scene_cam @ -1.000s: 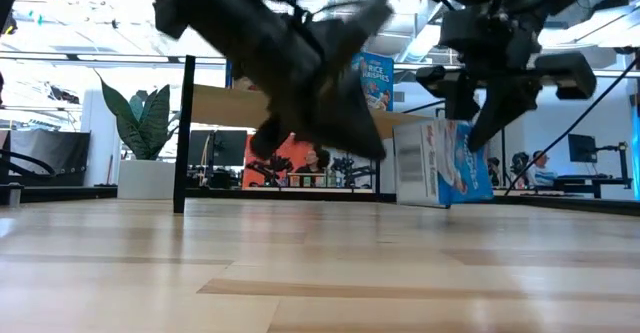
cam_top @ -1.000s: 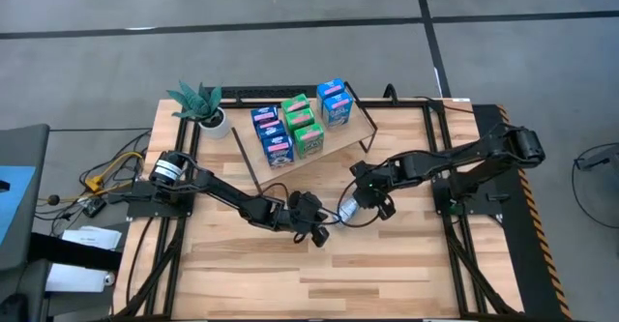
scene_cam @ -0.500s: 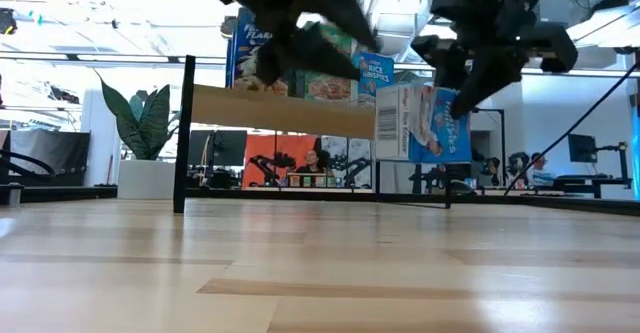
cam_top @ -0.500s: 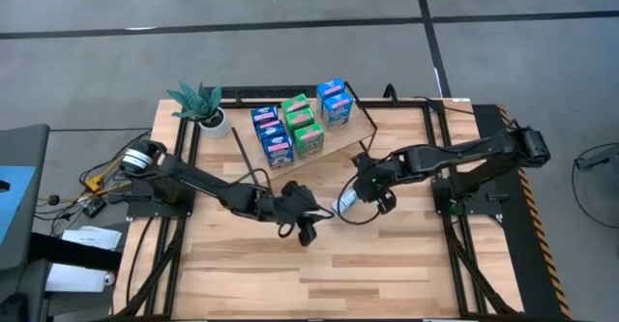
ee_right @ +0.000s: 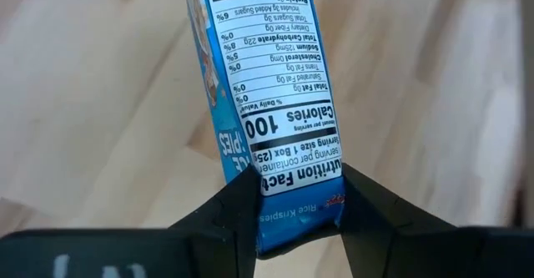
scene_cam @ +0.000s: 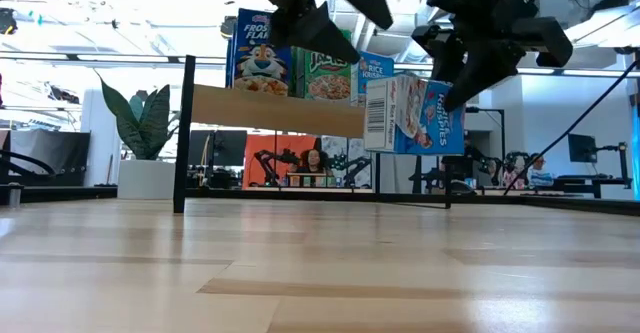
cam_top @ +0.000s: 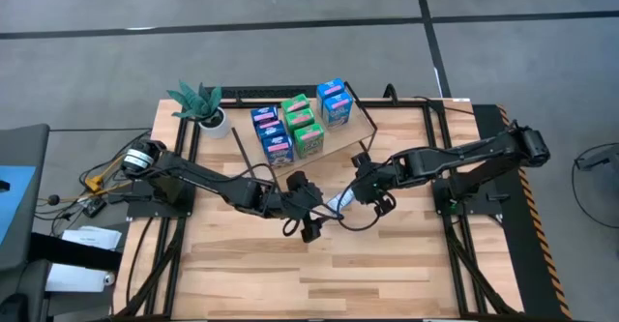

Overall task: Stack cereal on shelf
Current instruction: Put the light blue cereal box on the shelf and align it with the other light blue cereal boxes

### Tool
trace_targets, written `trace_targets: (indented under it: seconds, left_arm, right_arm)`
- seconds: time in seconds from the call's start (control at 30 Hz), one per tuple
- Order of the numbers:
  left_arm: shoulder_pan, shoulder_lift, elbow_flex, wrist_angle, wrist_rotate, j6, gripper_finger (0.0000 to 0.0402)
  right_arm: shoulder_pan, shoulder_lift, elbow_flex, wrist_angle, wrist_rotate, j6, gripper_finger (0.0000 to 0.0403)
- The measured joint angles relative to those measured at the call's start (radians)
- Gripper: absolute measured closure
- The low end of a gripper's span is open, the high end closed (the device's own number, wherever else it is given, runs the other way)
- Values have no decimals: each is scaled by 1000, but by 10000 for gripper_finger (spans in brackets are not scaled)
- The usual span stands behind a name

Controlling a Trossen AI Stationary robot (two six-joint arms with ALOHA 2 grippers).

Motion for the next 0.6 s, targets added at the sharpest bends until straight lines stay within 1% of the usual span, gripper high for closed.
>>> trace_targets:
  seconds: [0.17,0.23,0.3,0.53,0.6]
  left_arm:
    - [7,17,1,-2,-9,-53,63]
    - [10,31,5,25,-12,-54,63]
    - [10,36,0,0,-15,-53,63]
    - [10,66,5,34,-35,-60,63]
    - [10,67,3,28,-21,-56,63]
  right_arm:
    - [3,0,0,3,5,19,252]
    - [4,0,-1,15,6,31,251]
    - [4,0,-1,39,6,43,250]
    - [4,1,-1,71,6,53,252]
    - [4,1,-1,81,5,52,251]
